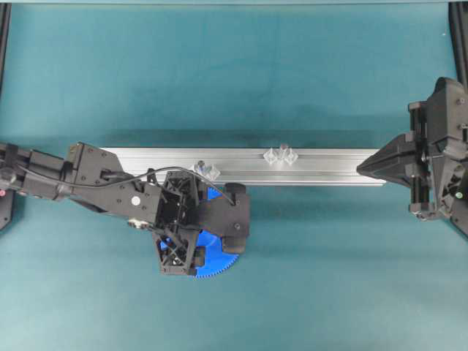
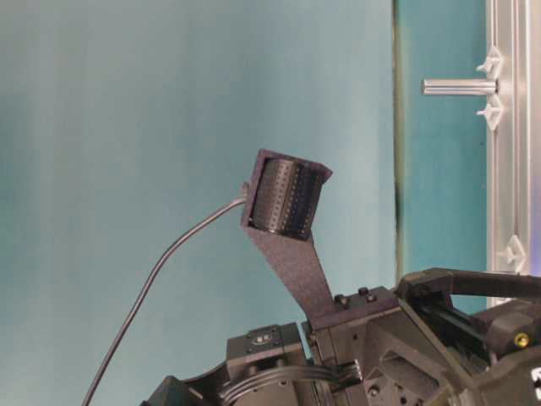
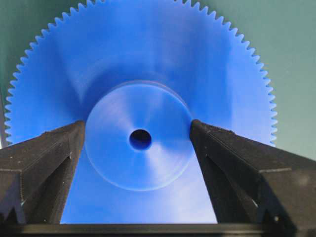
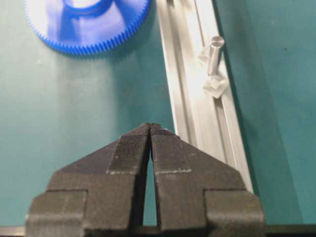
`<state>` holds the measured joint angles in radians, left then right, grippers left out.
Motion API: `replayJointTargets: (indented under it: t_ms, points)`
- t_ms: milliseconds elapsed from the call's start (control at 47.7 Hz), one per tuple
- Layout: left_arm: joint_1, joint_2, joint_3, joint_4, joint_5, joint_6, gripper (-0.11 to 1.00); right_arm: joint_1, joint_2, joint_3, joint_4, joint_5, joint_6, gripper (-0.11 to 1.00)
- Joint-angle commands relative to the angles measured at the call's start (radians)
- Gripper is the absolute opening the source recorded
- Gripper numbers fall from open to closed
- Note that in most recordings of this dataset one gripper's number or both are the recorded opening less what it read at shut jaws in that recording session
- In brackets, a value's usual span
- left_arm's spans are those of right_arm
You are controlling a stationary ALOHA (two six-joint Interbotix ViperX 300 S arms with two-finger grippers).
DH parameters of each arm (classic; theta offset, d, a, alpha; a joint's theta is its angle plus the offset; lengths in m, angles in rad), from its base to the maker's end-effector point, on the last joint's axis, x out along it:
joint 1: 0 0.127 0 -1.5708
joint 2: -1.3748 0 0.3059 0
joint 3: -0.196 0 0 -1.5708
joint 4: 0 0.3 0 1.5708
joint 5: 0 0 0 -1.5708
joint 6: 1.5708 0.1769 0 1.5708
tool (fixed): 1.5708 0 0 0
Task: Insert the large gear onto the shaft.
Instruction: 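Close the left gripper on the hub of the blue gear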
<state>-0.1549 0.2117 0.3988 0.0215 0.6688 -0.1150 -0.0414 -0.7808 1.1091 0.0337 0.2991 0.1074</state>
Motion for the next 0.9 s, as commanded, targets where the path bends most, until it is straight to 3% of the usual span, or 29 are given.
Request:
replayJointTargets:
  t_ms: [0,880]
  points:
    - [-0.021,0.0,0.011,-0.003,0.015,0.003,0.9,0.002,0.002,-0.008,0.005,-0.008,0.008,0.1]
    - [-0.044,0.006,0.028,-0.002,0.018,0.003,0.9,0.002,-0.048,0.015,0.006,-0.008,0.009,0.1]
